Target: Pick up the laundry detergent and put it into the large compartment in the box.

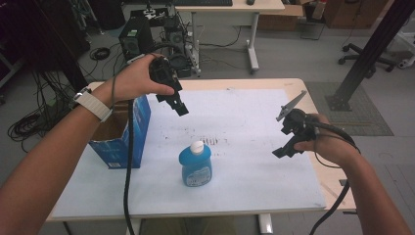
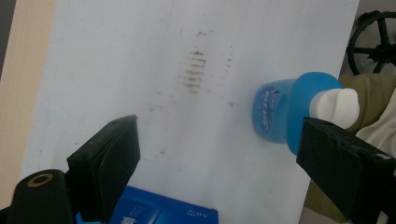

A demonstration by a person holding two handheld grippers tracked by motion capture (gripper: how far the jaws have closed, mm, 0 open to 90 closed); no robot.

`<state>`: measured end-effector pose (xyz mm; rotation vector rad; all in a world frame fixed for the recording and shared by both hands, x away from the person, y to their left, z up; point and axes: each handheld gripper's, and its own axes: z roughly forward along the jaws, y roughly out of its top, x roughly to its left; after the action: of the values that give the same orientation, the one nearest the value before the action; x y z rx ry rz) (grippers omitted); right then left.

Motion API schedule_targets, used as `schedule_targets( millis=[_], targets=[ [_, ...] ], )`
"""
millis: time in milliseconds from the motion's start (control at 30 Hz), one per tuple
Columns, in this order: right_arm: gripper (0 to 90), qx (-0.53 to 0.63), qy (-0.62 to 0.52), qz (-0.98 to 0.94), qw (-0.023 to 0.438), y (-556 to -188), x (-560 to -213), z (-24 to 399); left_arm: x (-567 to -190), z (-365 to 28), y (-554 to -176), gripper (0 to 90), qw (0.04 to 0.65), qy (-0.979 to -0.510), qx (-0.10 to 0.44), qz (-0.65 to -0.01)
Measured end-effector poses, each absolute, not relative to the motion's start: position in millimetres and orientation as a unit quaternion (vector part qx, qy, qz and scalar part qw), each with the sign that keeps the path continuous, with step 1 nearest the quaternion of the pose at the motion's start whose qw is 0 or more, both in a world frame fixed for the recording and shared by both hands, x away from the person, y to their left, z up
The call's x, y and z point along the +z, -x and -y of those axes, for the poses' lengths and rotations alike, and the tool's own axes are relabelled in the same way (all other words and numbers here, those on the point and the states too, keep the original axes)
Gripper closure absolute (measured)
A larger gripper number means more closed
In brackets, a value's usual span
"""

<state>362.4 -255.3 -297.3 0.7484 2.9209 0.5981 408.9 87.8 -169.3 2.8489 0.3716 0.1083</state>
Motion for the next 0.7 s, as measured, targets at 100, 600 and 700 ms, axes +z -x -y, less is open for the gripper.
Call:
schedule_targets(
  millis=[100,600,700],
  targets=[
    [8.2,0.194,-0.245,-0.949,0.035,-362.3,-297.2,255.8,-168.8,-87.9,-406.2,13.3,0.139,-0.98,0.038,-0.136],
    [8.2,0.194,-0.243,-0.95,0.037,-365.3,-300.2,255.2,-161.6,-83.1,-395.7,6.4,0.14,-0.979,0.027,-0.144],
    [8.2,0.196,-0.244,-0.949,0.036,-365.8,-300.4,255.0,-160.0,-83.0,-393.0,6.5,0.137,-0.979,0.029,-0.145]
  ],
)
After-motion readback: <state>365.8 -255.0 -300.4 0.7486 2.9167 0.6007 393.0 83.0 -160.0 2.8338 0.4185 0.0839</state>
